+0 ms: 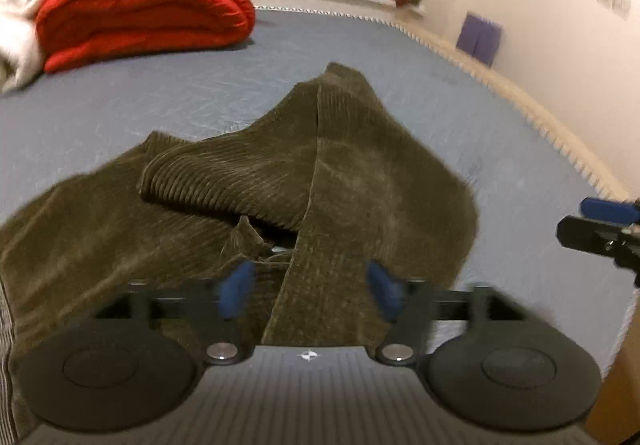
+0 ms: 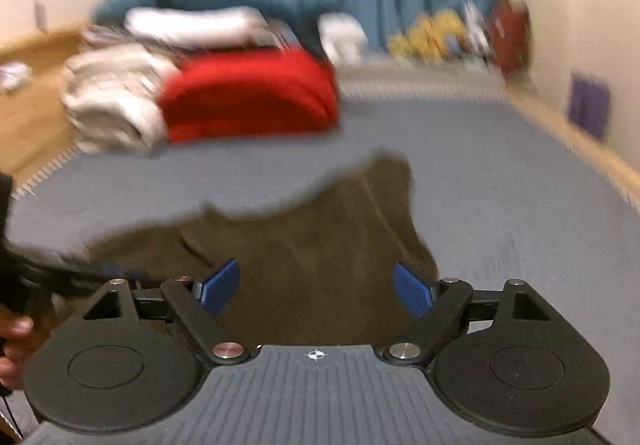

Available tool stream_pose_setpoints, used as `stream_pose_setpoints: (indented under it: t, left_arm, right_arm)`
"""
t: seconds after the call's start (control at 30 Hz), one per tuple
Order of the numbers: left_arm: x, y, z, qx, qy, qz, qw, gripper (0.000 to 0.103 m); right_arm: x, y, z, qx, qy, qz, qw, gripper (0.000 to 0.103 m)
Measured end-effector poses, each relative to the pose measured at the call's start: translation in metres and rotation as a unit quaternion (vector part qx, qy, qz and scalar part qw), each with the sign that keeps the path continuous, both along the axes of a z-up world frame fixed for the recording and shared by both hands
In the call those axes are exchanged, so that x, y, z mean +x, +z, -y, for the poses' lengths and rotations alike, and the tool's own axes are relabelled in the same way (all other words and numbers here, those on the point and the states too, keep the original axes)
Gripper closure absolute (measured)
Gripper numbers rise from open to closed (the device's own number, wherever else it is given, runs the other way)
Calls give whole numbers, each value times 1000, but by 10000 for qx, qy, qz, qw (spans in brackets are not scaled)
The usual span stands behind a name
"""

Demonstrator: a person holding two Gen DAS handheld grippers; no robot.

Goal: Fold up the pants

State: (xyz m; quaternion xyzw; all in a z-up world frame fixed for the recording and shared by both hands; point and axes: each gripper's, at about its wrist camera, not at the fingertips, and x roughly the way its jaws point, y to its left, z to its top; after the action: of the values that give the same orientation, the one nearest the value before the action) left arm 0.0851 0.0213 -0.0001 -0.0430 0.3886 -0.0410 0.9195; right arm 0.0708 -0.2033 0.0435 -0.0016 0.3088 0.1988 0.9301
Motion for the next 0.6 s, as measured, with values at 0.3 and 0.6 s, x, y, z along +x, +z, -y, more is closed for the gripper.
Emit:
stream_pose_setpoints:
  t: [0.3, 0.6]
  left_arm:
    - [36, -49, -7, 117, 243, -515, 9983, 19]
    - [34, -57, -6, -166, -258, -567, 9979, 95]
  right_arm:
    - [31, -35, -10, -281, -244, -233, 9990, 16]
    - [46, -40, -8, -401, -372, -100, 9985, 15]
